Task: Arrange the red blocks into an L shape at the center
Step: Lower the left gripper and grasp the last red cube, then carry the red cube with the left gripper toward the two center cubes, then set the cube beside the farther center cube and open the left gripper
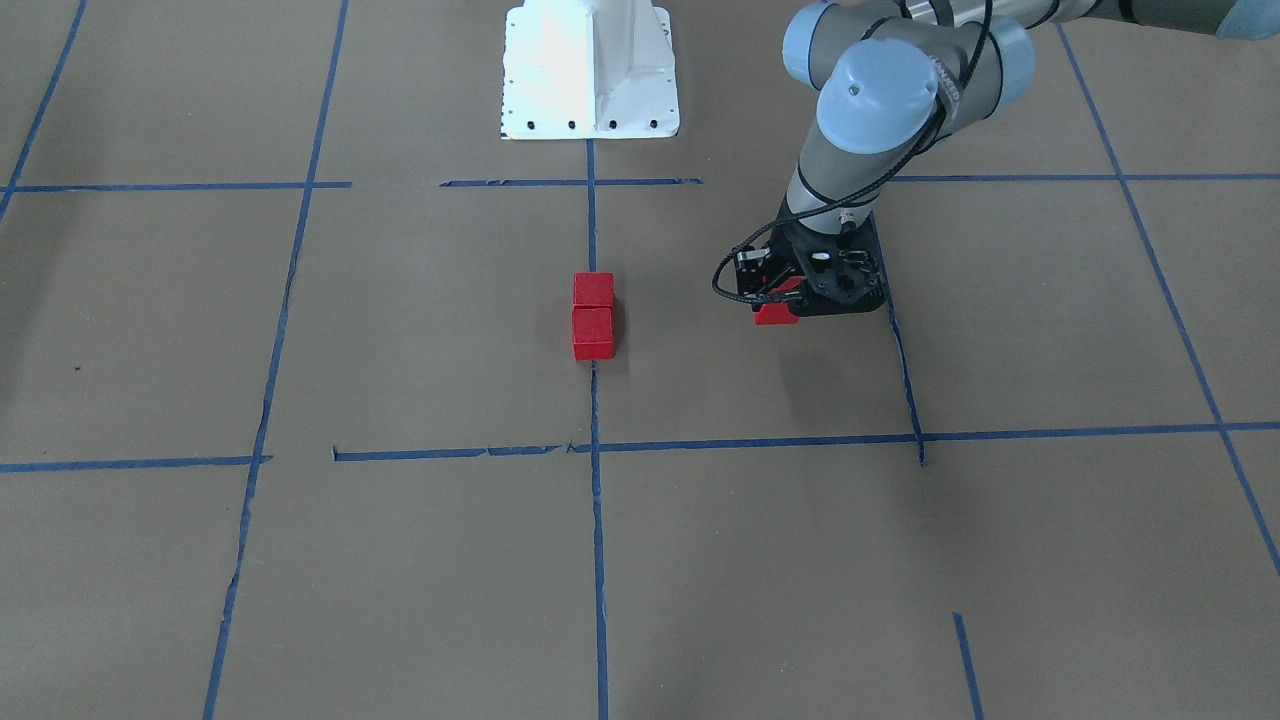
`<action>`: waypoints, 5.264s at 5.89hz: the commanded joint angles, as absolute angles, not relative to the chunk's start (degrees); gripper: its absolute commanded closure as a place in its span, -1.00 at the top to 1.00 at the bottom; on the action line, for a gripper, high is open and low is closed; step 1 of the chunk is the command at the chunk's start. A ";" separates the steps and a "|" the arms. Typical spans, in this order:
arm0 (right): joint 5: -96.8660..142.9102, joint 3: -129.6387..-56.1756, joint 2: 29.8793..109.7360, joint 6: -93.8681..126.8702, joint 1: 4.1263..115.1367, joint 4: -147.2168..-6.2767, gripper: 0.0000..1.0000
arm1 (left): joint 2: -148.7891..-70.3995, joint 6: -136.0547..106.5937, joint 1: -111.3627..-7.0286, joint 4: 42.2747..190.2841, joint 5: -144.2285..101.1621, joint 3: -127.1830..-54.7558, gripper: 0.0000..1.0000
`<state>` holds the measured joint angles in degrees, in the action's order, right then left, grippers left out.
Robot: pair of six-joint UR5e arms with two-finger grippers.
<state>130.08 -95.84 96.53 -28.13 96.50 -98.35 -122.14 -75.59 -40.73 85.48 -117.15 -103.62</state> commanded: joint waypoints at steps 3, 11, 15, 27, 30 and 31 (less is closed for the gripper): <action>129.99 -95.98 96.68 -28.21 96.50 -98.35 0.99 | -123.48 -129.34 -40.34 85.78 -115.05 -104.60 -0.84; 129.90 -96.15 96.86 -28.39 96.50 -98.35 0.99 | -139.73 -161.01 -32.87 87.09 -110.06 -82.39 -0.77; 129.90 -95.80 96.86 -28.56 96.50 -98.26 0.99 | -139.75 -161.02 -31.03 88.42 -109.86 -81.04 -0.77; 129.90 -95.89 96.86 -28.56 96.50 -98.26 0.99 | -139.22 -155.09 -30.06 90.62 -108.63 -80.33 0.96; 129.90 -96.15 96.86 -28.48 96.50 -98.26 0.99 | -139.31 -152.05 -31.02 89.48 -108.63 -82.34 1.00; 129.90 -96.15 96.86 -28.39 96.50 -98.26 0.99 | -138.96 -150.48 -31.90 86.51 -109.24 -85.22 1.00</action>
<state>129.90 -96.12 96.86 -28.46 96.50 -98.26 -139.19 -151.63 -31.16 88.62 -108.79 -82.91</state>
